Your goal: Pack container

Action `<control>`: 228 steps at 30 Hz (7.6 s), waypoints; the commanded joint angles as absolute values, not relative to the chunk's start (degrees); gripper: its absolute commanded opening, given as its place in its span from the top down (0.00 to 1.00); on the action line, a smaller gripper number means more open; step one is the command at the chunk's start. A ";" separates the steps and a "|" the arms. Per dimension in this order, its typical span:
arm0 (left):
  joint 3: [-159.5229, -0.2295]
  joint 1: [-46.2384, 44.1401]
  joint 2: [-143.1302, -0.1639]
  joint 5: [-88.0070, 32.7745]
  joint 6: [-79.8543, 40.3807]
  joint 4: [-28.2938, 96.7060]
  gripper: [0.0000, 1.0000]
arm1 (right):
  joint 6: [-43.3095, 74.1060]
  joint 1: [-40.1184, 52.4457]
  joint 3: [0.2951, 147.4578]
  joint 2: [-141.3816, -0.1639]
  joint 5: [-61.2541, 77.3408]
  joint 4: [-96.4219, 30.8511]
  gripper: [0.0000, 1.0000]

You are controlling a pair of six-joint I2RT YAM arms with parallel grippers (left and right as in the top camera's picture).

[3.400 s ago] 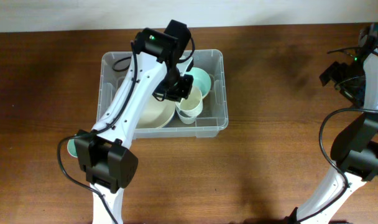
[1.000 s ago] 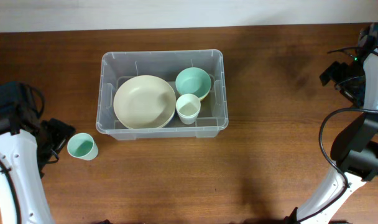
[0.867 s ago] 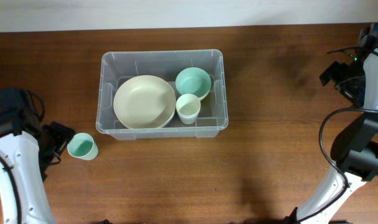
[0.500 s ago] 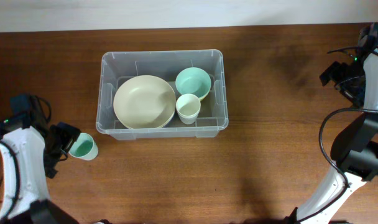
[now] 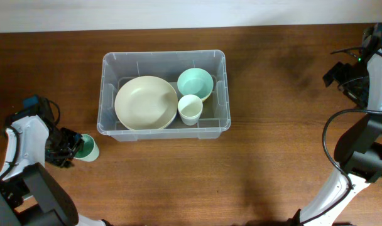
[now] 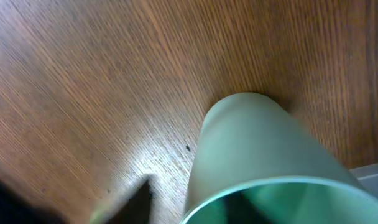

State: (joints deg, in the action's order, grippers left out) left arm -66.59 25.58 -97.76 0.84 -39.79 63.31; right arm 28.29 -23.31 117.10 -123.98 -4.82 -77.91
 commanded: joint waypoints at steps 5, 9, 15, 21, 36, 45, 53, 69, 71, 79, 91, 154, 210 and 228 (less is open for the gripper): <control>-66.57 26.61 -98.13 -0.23 -39.88 61.30 0.99 | 28.40 -23.27 116.99 -123.15 -4.93 -77.91 0.01; -73.06 27.88 -98.06 2.70 -39.83 61.41 0.99 | 28.40 -23.27 116.99 -123.15 -4.93 -77.89 0.01; -105.84 24.38 -96.33 -14.87 -24.51 65.23 0.99 | 28.38 -23.27 116.99 -123.15 -4.93 -77.89 0.01; -120.46 -0.03 -96.14 -20.43 -12.16 68.60 0.99 | 28.40 -23.27 116.99 -123.15 -4.93 -77.91 0.01; -119.50 -23.49 -115.61 -8.12 -10.13 80.68 0.99 | 28.38 -23.27 116.99 -123.15 -4.93 -77.89 0.01; -119.50 -23.99 -119.37 -8.10 -9.30 82.17 0.99 | 28.38 -23.27 116.99 -123.15 -4.93 -77.91 0.01; -119.50 -23.97 -119.37 -7.92 -9.06 82.91 0.52 | 28.38 -23.27 116.99 -123.15 -4.93 -77.89 0.01; -121.36 -18.63 -104.77 6.94 -17.23 88.60 0.00 | 28.40 -23.27 116.99 -123.15 -4.93 -77.91 0.01; -119.94 -18.31 -98.96 7.42 -18.06 88.14 0.00 | 28.38 -23.27 116.99 -123.15 -4.93 -77.91 0.01; -92.44 -18.74 -69.49 9.43 -20.53 76.03 0.00 | 28.40 -23.27 116.99 -123.15 -4.93 -77.91 0.01; -74.98 -18.70 -51.18 7.33 -22.94 73.41 0.00 | 28.40 -23.27 116.99 -123.15 -4.93 -77.91 0.01; -0.54 -1.58 -1.98 -4.71 12.73 4.29 0.00 | 28.40 -23.27 116.99 -123.15 -4.93 -77.91 0.01; -0.54 -1.58 -1.98 -4.71 12.73 4.29 0.00 | -4.64 -6.31 62.85 -75.68 -4.71 -9.93 0.01; -0.54 -1.58 -1.98 -4.71 12.73 4.29 0.00 | -7.49 -2.22 4.86 -23.62 -3.38 20.10 0.01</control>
